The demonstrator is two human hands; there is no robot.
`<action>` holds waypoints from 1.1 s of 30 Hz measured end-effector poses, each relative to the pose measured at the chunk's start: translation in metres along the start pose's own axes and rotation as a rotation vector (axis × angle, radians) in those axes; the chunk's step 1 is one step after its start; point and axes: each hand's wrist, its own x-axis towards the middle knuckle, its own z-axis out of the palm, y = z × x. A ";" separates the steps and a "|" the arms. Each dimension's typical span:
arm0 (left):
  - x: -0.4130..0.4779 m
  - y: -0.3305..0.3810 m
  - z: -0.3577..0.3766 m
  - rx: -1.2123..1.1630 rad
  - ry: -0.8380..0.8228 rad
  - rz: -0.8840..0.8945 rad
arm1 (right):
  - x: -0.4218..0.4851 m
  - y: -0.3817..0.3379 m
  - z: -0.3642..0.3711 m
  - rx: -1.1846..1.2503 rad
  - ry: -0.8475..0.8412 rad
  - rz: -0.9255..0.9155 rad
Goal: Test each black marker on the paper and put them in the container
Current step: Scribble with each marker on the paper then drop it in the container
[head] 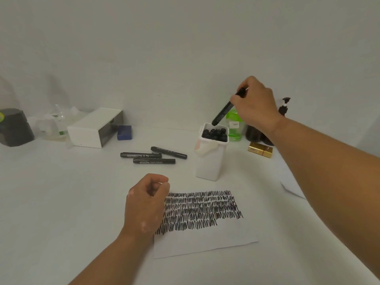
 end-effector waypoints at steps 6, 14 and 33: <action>-0.001 0.002 0.000 0.023 -0.019 0.016 | 0.008 -0.004 0.026 -0.274 -0.202 -0.068; -0.002 0.004 0.003 0.014 -0.031 0.007 | 0.010 0.001 0.041 -0.526 -0.399 -0.074; -0.002 0.004 0.002 0.067 -0.038 0.015 | -0.017 0.019 0.035 -0.186 -0.185 0.033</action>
